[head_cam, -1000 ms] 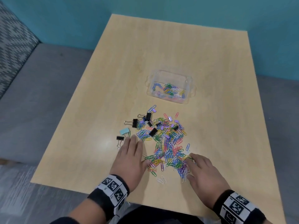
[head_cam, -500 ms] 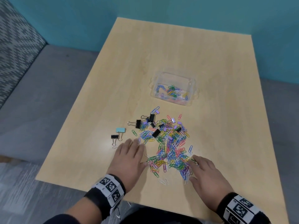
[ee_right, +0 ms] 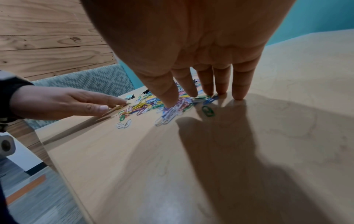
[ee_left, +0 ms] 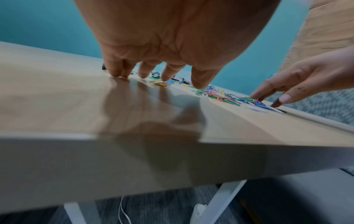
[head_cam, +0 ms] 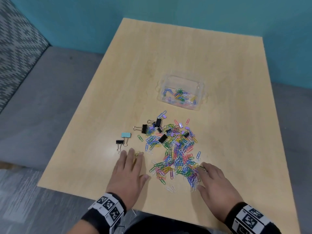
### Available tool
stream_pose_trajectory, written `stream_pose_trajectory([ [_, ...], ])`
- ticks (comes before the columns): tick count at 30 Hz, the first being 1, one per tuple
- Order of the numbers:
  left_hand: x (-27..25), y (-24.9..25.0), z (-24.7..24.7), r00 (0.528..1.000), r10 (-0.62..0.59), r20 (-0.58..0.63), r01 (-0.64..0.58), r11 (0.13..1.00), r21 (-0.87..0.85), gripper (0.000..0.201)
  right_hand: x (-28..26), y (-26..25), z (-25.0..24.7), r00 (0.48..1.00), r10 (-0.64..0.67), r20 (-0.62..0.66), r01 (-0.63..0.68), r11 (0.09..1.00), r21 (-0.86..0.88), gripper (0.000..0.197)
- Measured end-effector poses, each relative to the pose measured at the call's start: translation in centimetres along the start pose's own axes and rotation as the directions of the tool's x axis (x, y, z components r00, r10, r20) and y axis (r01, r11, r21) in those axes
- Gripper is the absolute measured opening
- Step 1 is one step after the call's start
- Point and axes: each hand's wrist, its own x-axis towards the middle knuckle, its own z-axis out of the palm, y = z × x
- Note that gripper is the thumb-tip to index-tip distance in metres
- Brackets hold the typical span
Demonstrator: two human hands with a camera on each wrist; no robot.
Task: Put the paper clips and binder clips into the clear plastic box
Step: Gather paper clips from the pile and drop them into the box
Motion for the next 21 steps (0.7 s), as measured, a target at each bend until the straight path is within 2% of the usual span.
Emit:
stream_pose_trajectory([
  [3, 0.4, 1.2, 0.4, 0.989, 0.145, 0.003, -0.144, 0.988, -0.047, 0.067, -0.2, -1.3, 0.2, 1.000, 0.022, -0.010, -0.022, 1.000, -0.004, 0.057],
  [5, 1.1, 2.1, 0.1, 0.978, 0.207, -0.030, -0.209, 0.975, -0.081, 0.064, 0.1, -2.8, 0.0, 1.000, -0.024, 0.002, 0.024, 0.999, 0.023, 0.061],
  [9, 4.4, 2.5, -1.0, 0.988, 0.147, -0.045, -0.150, 0.986, -0.075, 0.072, 1.8, -4.3, -1.1, 0.989, -0.146, 0.025, 0.139, 0.972, 0.191, 0.063],
  [12, 6.6, 2.2, -1.6, 0.996, 0.091, -0.005, -0.091, 0.994, -0.065, 0.080, 3.6, -3.5, -2.4, 0.994, -0.076, -0.076, 0.090, 0.975, 0.203, 0.060],
  [15, 6.9, 2.7, -1.7, 0.992, 0.116, 0.056, -0.116, 0.993, -0.010, 0.081, 4.7, -2.8, -2.6, 0.999, 0.004, -0.047, 0.005, 0.985, 0.171, 0.066],
  [18, 5.5, 3.4, -1.4, 0.988, 0.143, 0.065, -0.142, 0.990, -0.022, 0.084, 4.2, -3.5, -1.8, 0.999, -0.021, 0.038, 0.017, 0.994, 0.112, 0.071],
  [21, 4.0, 4.0, -1.0, 0.981, 0.188, 0.044, -0.185, 0.981, -0.062, 0.077, 3.2, -4.3, -1.7, 0.996, -0.072, 0.057, 0.064, 0.988, 0.143, 0.069],
])
